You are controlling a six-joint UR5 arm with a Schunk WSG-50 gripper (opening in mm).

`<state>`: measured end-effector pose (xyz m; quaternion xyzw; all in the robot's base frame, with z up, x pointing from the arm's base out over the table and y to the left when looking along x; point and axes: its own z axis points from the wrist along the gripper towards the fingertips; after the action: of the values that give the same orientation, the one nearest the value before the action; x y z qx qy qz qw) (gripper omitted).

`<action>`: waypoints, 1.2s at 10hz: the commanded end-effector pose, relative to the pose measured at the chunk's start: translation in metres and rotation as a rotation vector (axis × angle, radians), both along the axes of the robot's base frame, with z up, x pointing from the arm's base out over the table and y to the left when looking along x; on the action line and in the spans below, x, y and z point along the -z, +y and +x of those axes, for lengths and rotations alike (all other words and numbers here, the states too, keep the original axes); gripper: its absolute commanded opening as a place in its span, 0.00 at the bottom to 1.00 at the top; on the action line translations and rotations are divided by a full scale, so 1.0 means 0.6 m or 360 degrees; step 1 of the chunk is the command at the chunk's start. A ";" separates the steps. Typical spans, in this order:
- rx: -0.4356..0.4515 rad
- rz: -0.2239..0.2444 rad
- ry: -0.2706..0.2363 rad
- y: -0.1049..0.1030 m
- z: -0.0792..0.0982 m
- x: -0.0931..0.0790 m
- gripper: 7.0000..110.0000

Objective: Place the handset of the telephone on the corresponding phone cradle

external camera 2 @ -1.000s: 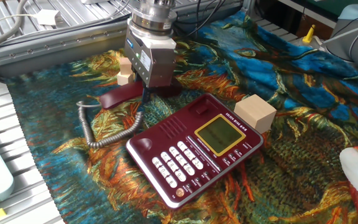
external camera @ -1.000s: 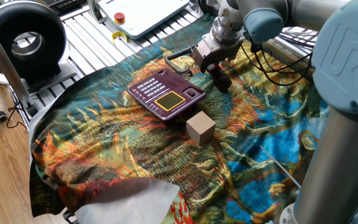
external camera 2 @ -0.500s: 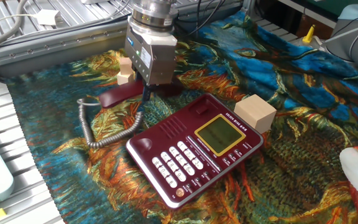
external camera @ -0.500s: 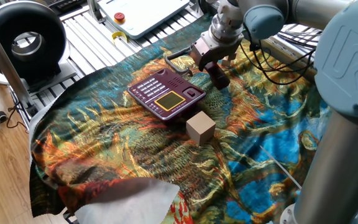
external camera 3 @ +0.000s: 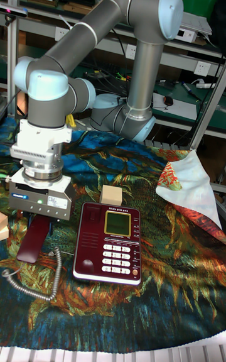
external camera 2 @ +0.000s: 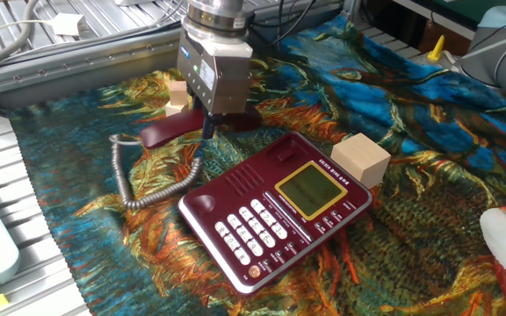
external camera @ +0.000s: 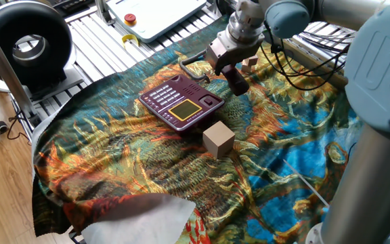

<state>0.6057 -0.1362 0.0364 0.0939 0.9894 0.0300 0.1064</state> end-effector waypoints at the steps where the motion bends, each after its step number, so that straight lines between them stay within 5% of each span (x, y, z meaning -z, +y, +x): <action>1: 0.0028 0.0014 0.0011 0.013 0.001 -0.027 0.00; 12: 0.0096 0.0063 0.0039 0.082 0.009 -0.082 0.00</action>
<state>0.6087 -0.0986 0.0777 0.1151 0.9882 0.0377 0.0933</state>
